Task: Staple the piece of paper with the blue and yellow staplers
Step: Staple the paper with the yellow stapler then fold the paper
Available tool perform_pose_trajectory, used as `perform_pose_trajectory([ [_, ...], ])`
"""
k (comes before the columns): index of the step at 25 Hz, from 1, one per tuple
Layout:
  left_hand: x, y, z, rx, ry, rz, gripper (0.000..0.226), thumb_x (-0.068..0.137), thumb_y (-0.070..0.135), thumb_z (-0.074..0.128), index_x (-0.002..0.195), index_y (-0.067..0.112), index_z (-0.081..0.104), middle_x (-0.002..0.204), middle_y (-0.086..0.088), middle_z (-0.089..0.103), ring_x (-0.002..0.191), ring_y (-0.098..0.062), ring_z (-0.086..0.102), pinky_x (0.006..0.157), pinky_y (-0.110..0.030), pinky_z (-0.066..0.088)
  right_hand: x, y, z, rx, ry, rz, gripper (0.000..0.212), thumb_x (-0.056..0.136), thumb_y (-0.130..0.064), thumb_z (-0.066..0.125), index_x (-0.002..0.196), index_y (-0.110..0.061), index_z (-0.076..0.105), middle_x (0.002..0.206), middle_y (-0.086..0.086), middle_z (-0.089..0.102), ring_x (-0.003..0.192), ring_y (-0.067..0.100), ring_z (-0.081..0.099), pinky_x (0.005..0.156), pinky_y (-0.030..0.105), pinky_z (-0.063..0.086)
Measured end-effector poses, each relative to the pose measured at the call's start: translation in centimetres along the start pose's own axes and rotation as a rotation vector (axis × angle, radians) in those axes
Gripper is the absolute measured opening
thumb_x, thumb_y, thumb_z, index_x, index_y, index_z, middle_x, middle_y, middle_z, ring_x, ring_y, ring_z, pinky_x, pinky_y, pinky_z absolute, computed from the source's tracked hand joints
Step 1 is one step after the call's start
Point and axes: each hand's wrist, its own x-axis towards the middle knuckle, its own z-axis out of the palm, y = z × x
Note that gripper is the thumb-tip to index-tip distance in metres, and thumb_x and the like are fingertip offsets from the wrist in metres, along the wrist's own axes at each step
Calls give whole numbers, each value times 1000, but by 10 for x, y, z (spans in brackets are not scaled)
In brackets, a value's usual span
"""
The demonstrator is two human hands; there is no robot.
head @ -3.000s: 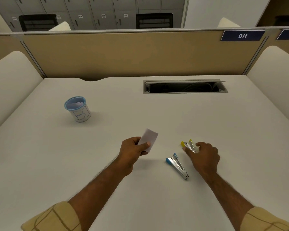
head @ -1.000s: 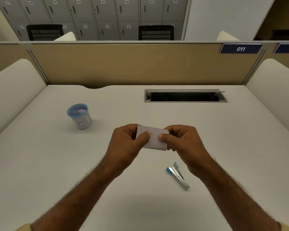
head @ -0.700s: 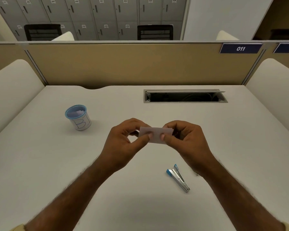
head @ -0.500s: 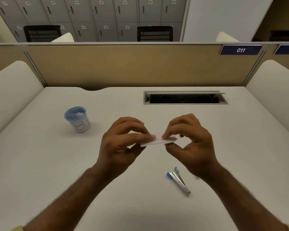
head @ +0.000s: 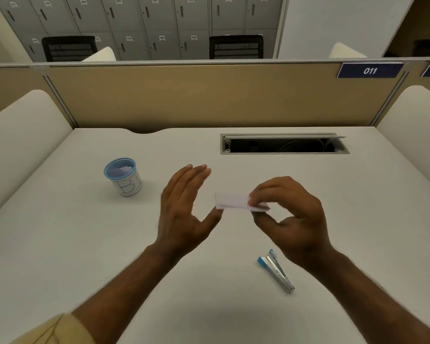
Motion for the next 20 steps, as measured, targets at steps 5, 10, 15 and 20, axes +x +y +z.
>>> perform_pose_trajectory([
  [5, -40, -86, 46, 323, -519, -258, 82, 93, 66, 28, 156, 17, 12, 165, 1, 11, 152, -13, -1, 123, -34, 4, 16, 10, 25, 223, -128, 453, 16, 86, -6, 67, 96, -18, 70, 84, -5, 70, 63, 11, 62, 60, 21, 53],
  [10, -67, -115, 77, 310, -736, -442, 89, 89, 73, 15, 155, 18, -7, 166, 1, -8, 151, -14, -11, 121, -33, -7, 46, 26, 69, 163, -221, 547, 21, 94, -12, 55, 109, -21, 67, 95, -4, 69, 54, 10, 59, 52, 17, 51],
  [15, -77, -116, 86, 310, -753, -429, 90, 86, 74, 7, 156, 19, -6, 165, 2, -11, 151, -14, -14, 123, -37, -5, 94, 32, 134, 196, -255, 556, 24, 89, -8, 63, 108, -22, 64, 83, -1, 68, 58, 14, 66, 51, 15, 53],
  [20, -76, -117, 85, 276, -736, -418, 89, 87, 73, 6, 156, 18, -4, 166, 0, -8, 151, -15, -12, 123, -37, -4, 143, 33, 225, 206, -243, 466, 6, 85, -8, 67, 89, -12, 67, 84, 7, 72, 64, 18, 66, 46, 15, 51],
])
